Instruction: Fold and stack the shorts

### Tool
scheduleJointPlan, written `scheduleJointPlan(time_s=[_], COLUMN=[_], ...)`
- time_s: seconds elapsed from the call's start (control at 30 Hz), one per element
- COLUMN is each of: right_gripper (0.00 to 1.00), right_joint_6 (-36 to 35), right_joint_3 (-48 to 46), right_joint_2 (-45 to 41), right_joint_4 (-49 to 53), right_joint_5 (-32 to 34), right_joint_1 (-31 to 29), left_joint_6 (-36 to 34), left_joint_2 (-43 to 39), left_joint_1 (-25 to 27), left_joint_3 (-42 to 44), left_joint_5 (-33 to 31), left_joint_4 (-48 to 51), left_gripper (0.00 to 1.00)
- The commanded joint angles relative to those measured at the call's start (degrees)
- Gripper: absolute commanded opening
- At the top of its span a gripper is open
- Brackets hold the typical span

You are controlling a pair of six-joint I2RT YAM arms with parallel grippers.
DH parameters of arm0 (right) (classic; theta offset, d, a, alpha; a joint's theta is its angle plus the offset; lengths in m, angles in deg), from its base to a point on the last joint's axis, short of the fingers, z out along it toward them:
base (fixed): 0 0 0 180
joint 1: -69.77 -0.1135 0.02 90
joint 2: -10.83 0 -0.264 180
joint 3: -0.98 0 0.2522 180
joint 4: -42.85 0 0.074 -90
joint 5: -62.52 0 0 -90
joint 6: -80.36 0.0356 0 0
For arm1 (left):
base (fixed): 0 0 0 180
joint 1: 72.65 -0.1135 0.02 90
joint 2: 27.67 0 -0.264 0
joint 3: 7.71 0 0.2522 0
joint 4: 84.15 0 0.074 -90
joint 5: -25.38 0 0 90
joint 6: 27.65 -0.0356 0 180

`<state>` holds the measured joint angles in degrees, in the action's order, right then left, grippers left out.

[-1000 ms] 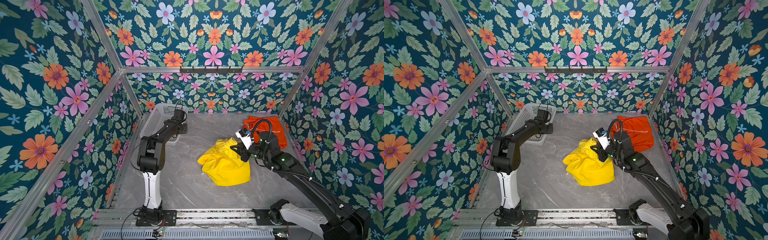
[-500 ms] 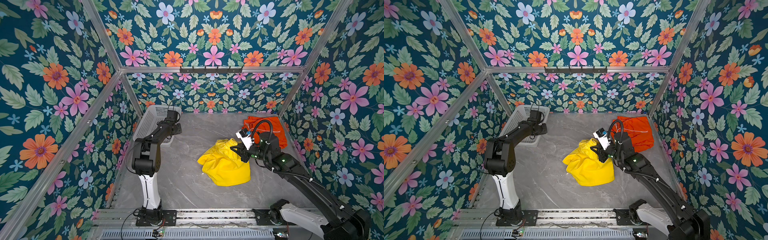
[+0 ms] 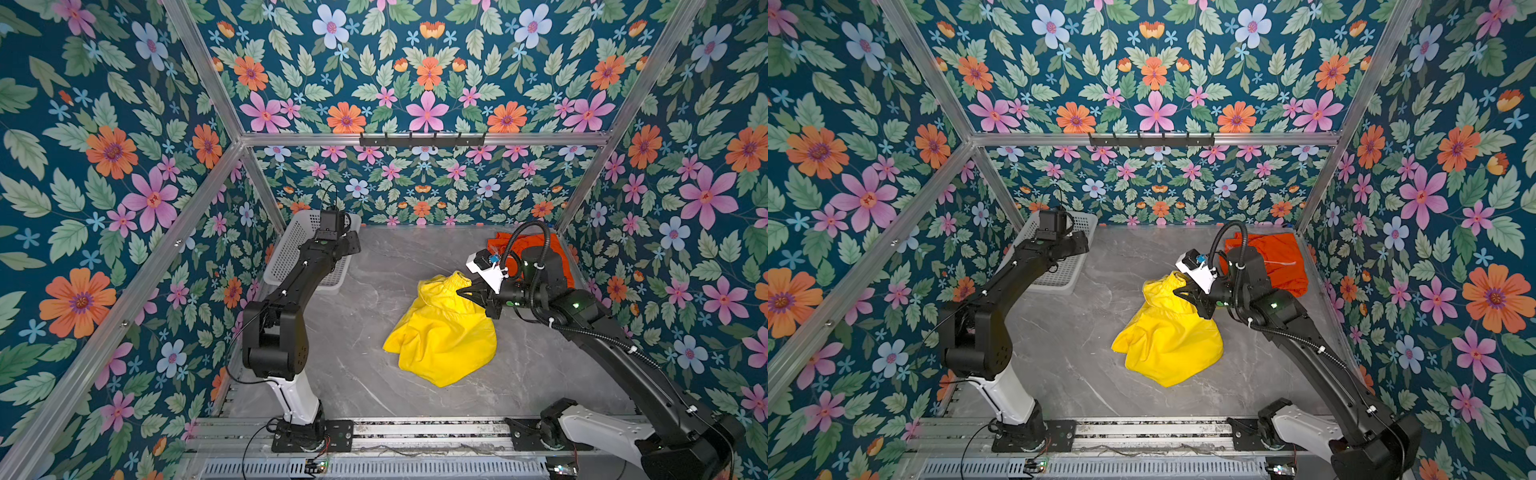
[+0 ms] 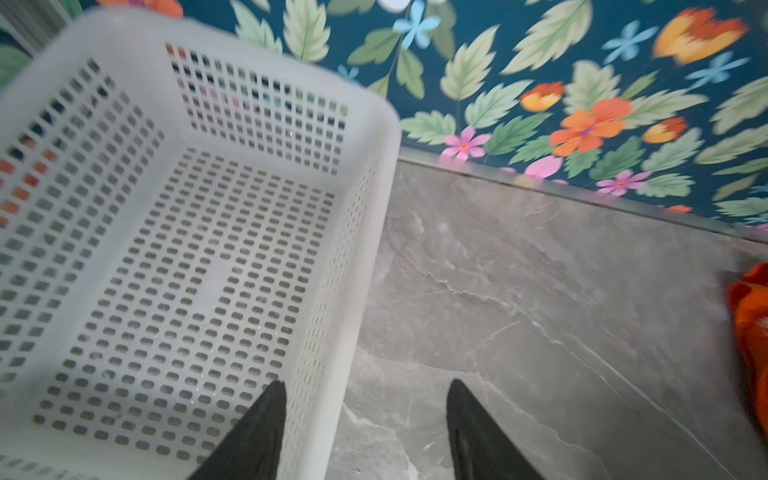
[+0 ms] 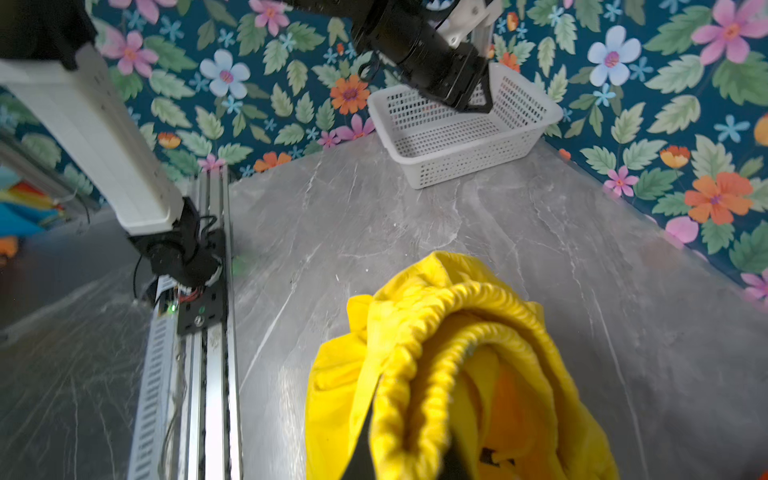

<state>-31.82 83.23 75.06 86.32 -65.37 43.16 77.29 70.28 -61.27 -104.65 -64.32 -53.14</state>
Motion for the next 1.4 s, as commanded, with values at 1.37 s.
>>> scheduleJointPlan(time_s=[1.37], right_gripper=[0.0], right_joint_6=[-67.38], right_joint_3=[19.05], right_joint_2=[10.64], right_joint_4=[32.18], right_joint_5=[12.3], right_joint_1=[-6.43], left_joint_6=[-71.42], left_joint_2=[-11.23], left_joint_1=[28.26], left_joint_3=[10.15], left_joint_5=[59.98], left_joint_4=[6.78], left_gripper=[0.4])
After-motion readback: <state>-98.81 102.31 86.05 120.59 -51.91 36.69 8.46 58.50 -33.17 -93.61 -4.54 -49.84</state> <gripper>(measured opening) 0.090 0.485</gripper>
